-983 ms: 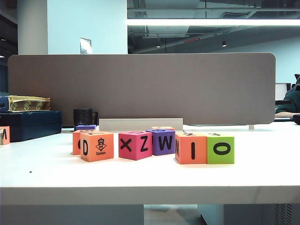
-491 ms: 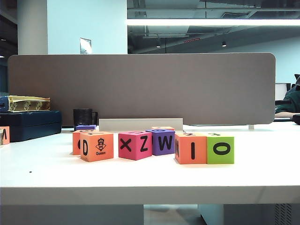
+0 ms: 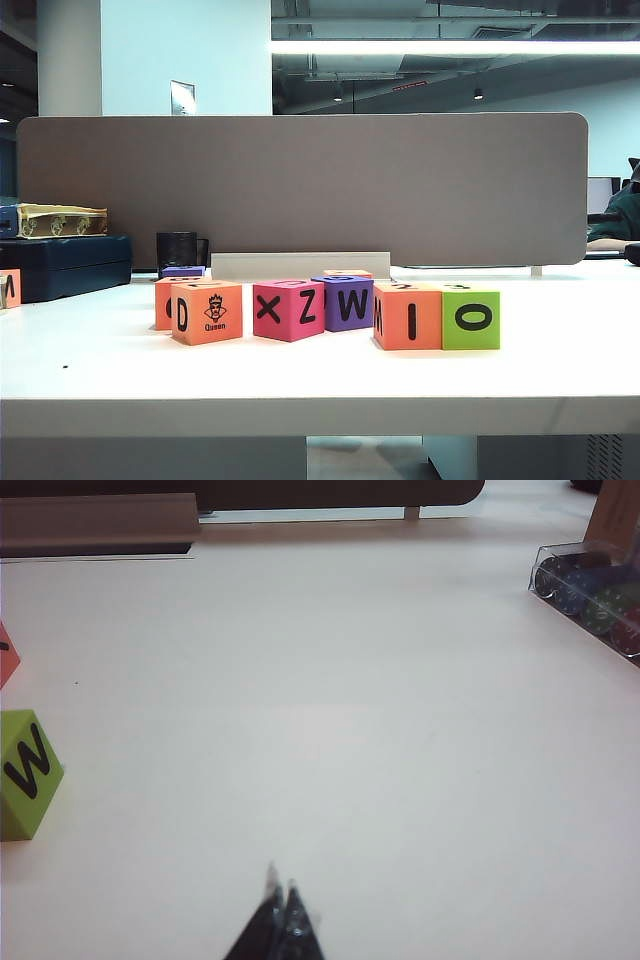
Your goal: Select the appropriate blocks from the scattered letter blocks on the table and arrange them in a row to spell out "23".
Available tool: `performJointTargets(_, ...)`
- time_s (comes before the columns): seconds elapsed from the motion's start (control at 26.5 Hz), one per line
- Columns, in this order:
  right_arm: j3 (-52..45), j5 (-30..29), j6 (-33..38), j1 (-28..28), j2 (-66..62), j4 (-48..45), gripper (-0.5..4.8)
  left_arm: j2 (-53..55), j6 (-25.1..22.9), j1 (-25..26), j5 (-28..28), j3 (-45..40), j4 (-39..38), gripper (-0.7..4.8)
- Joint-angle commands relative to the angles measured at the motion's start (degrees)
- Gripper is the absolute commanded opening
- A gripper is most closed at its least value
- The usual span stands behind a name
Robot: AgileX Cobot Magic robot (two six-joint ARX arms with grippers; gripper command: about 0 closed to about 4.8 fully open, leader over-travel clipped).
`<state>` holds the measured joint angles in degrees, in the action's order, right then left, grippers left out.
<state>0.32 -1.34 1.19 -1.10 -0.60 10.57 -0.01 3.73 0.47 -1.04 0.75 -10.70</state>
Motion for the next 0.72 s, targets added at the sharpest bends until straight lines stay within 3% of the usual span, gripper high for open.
performJointTargets(0.04, -0.1, -0.1, 0.2, 0.0, 0.6, -0.1, -0.01, 0.0, 0.1, 0.0, 0.2, -0.1, 0.1, 0.49)
performJointTargets(0.42, -0.1, 0.0, 0.1, 0.0, 0.6, -0.1, -0.01, 0.0, 0.1, 0.0, 0.2, -0.1, 0.1, 0.49)
performJointTargets(0.57, -0.1, 2.8, 0.0, 0.0, 0.6, -0.4, -0.01, 0.0, 0.1, 0.0, 0.2, -0.1, 0.1, 0.49)
performJointTargets(0.72, -0.2, 2.9, -5.7, -0.1, 0.6, -1.0, -0.01, 0.0, 0.1, 0.0, 0.2, -0.1, 0.1, 0.49)
